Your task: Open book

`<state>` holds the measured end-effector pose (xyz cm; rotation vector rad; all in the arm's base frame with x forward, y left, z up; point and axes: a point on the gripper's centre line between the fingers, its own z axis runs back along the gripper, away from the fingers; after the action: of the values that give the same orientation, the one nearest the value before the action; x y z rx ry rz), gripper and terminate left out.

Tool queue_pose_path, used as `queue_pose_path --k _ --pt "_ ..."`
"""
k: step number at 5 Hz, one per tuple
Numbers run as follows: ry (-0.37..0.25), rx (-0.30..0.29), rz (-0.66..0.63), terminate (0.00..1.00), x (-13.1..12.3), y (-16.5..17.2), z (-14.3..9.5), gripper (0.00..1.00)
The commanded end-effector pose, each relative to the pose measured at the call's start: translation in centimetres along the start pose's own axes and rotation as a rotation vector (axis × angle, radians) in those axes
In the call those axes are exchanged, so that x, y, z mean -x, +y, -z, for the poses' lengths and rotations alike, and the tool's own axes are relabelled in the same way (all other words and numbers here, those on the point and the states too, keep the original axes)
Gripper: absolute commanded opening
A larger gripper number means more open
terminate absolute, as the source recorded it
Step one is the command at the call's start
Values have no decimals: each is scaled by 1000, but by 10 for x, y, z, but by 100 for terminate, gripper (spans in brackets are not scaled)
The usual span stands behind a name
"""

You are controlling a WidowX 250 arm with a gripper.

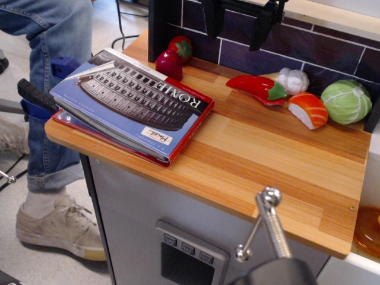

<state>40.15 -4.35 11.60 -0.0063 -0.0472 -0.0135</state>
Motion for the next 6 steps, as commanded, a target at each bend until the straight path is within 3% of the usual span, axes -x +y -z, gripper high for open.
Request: queue_pose_path --k 1,3,4,6 --pt "0 0 0 0 0 0 0 100" --pt "-52 21 121 0 9 67 -30 100" --pt "-54 26 142 0 23 109 -33 100" --pt "2 -5 143 0 39 172 -13 100"
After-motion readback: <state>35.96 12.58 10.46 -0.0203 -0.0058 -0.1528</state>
